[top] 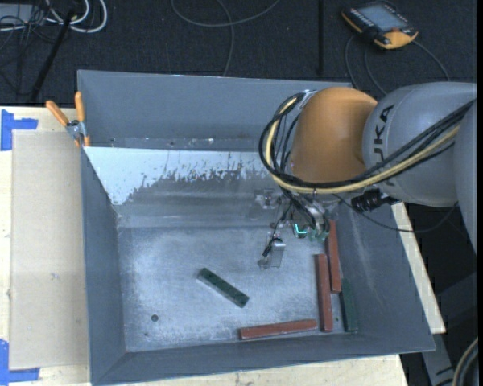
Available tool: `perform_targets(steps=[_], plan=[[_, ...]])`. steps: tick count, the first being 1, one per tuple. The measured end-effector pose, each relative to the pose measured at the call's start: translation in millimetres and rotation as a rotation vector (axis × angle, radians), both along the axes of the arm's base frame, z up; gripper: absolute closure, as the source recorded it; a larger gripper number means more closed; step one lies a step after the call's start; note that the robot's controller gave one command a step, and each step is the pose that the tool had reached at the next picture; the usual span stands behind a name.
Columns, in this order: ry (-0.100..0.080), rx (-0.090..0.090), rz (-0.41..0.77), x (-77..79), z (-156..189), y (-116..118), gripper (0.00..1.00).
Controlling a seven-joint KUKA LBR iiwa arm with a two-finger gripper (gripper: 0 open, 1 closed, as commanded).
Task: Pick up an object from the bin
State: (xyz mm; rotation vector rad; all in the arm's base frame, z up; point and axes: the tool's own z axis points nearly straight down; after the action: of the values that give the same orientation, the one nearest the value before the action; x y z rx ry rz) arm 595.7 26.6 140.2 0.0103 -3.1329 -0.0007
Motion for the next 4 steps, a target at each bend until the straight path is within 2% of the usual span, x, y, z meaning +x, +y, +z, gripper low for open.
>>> perform_targets(steps=[1,2,3,4], plan=[[-0.008,0.000,0.000,1.9,4.5,-0.1,0.00],[-0.010,0.000,-0.088,-16.0,-45.2,59.2,0.00],[-0.005,-0.001,-0.147,-18.0,-38.5,79.5,0.00],[-0.006,-0.001,-0.190,-41.3,-35.1,62.7,0.00]])
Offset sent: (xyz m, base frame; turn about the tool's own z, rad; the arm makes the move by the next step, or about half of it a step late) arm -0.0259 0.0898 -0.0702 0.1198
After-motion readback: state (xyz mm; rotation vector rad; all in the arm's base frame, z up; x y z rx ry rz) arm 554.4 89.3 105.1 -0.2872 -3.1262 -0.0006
